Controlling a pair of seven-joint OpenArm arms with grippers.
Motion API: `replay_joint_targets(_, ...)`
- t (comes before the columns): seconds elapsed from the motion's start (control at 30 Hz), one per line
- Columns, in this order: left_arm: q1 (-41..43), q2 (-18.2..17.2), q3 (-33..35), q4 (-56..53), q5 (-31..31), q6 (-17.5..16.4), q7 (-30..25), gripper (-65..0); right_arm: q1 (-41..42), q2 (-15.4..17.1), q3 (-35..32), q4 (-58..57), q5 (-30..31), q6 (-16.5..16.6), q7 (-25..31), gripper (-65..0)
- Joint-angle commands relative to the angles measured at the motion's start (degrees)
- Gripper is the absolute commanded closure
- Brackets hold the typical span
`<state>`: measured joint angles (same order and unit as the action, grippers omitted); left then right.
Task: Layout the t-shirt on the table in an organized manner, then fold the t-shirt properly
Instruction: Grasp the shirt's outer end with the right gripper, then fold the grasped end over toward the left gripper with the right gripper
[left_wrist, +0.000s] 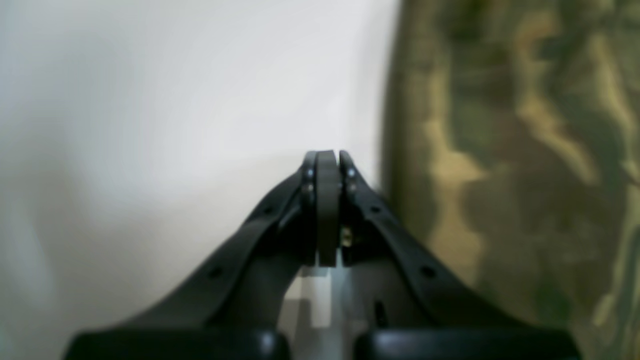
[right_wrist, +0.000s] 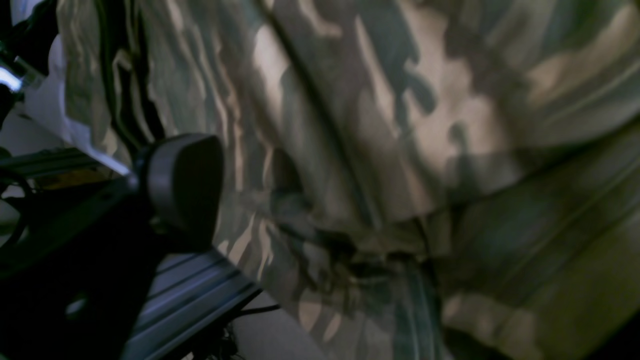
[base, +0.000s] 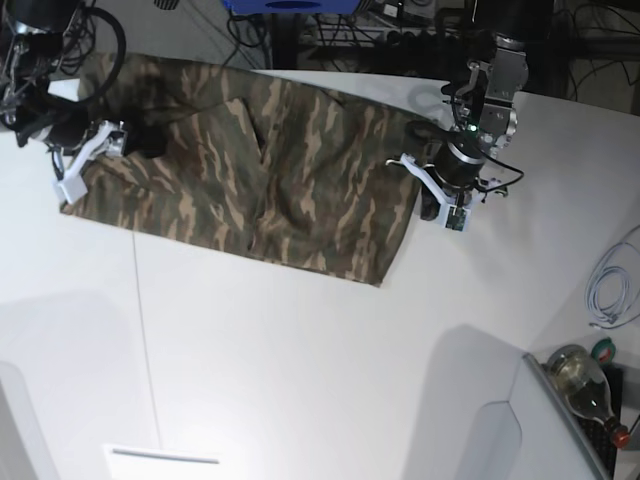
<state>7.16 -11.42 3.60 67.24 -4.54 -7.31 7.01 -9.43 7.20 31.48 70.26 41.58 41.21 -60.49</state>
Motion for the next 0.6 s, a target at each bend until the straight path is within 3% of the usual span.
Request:
replay_joint_targets(0.0, 0.0, -0.4, 0.1, 0.7, 0.2, 0.2, 0.2, 0.0, 0.2, 0.0, -0.3, -1.1, -3.3, -1.2, -1.6, -50.6)
replay_joint_targets(0.1, 0.1, -0.4, 2.8, 0.7, -0.3, 0.2, 0.2, 0.0, 2.3, 0.1, -0.4, -2.7, -3.4, -1.2, -1.7, -38.3)
replay_joint_targets(0.27, 0.8, 0.7, 3.9, 0.7, -0.3, 0.2, 0.3, 0.0, 5.5, 0.9, -0.7, -3.0, -3.4, -1.2, -1.9, -23.3)
replay_joint_targets(0.4, 1.0, 2.5, 3.9, 0.7, -0.3, 0.2, 0.3, 0.0, 9.3, 2.8, -4.9, -3.0, -3.4, -1.2, -2.0, 0.0)
replay_joint_targets(0.47, 1.1, 3.6, 3.9, 0.7, -0.2, 0.2, 0.3, 0.0, 11.5, 3.0, -7.7, -3.0, -3.4, -2.3, -2.0, -1.5)
replay_joint_targets(0.57, 1.1, 5.2, 4.1, 0.7, 0.0, 0.2, 0.3, 0.0, 14.2, 3.1, -11.0, -2.4, -3.4, -9.2, -2.1, -0.3)
